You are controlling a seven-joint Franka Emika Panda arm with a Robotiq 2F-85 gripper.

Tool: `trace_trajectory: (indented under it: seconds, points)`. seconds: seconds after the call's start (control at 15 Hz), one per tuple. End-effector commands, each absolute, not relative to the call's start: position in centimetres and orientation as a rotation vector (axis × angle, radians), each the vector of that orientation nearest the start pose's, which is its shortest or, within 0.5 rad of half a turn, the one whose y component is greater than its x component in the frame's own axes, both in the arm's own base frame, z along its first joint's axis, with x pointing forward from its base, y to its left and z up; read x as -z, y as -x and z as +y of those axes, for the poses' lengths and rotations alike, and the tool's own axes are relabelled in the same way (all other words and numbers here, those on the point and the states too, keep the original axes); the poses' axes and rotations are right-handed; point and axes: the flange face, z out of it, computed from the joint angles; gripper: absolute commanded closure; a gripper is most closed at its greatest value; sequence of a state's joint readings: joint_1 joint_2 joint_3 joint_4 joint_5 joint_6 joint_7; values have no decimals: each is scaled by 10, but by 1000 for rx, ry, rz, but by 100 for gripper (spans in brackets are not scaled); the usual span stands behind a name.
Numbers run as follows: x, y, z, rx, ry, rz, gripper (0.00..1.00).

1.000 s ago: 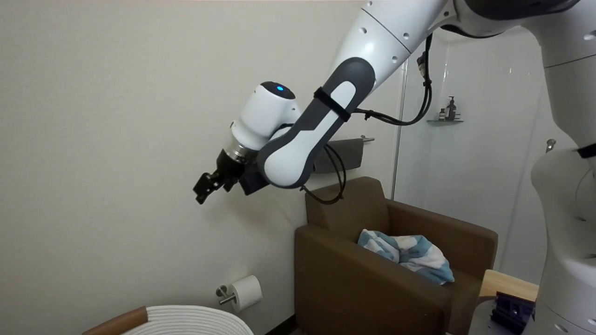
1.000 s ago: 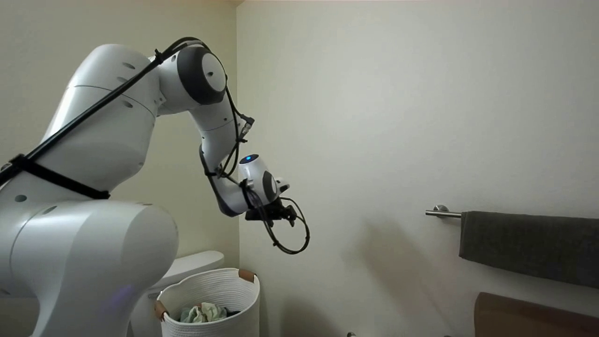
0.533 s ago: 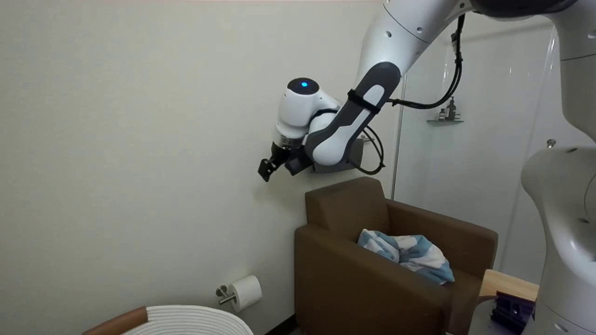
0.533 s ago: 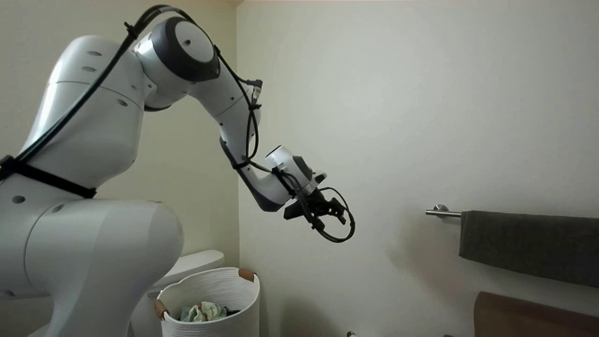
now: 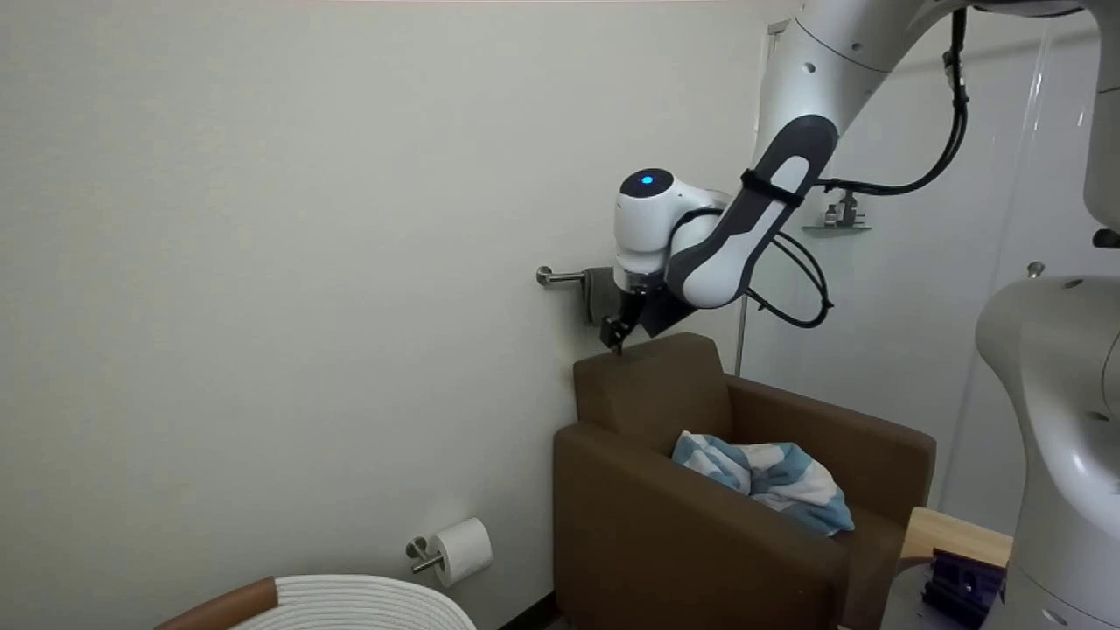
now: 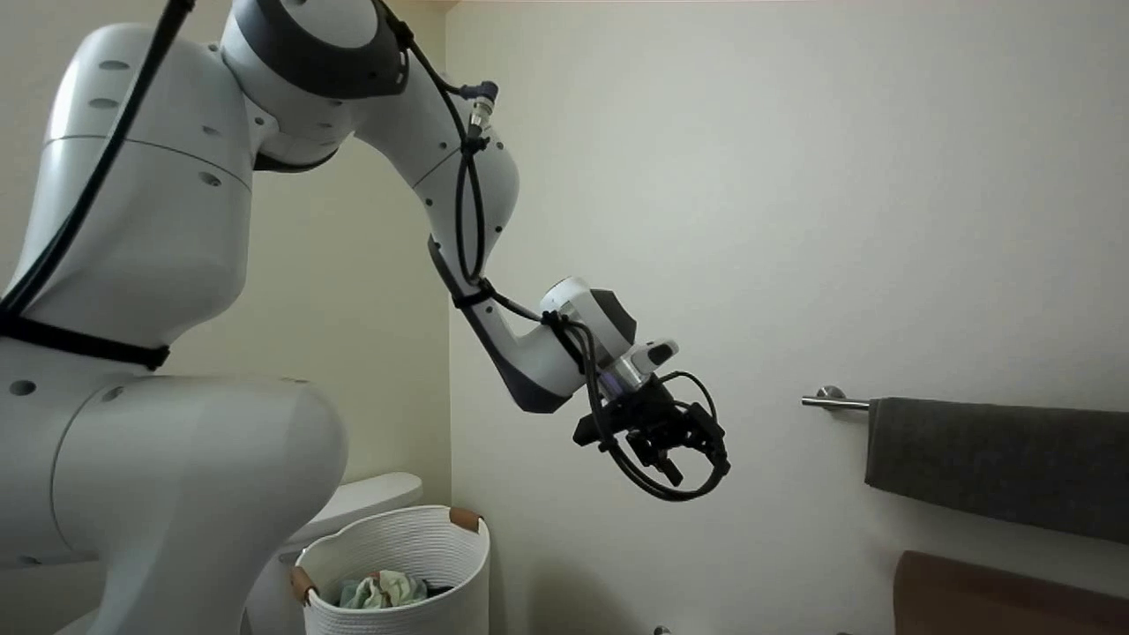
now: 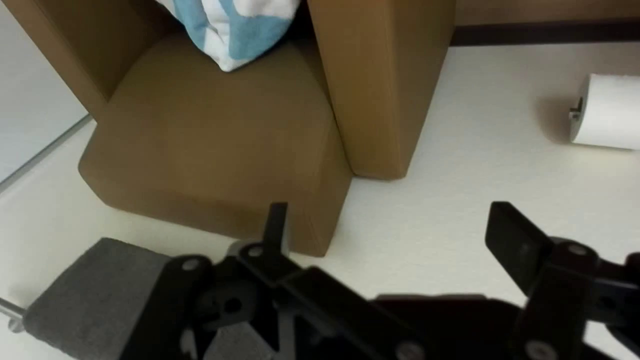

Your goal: Put the towels in the laundry hamper

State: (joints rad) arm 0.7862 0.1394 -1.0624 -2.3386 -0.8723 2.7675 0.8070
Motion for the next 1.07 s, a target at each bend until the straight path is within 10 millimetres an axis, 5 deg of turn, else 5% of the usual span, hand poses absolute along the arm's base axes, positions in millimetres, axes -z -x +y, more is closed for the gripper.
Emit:
trace_trajectory:
  seconds: [0.0,0.33,0.53,1.0]
  points:
    - [-329,-512,-121,754,3478,521,0]
    - [-334,-501,-127,754,3439,538,0]
    - [-330,-518,-139,942,3456,632,0]
    - [-294,-560,-233,1069,3427,776,0]
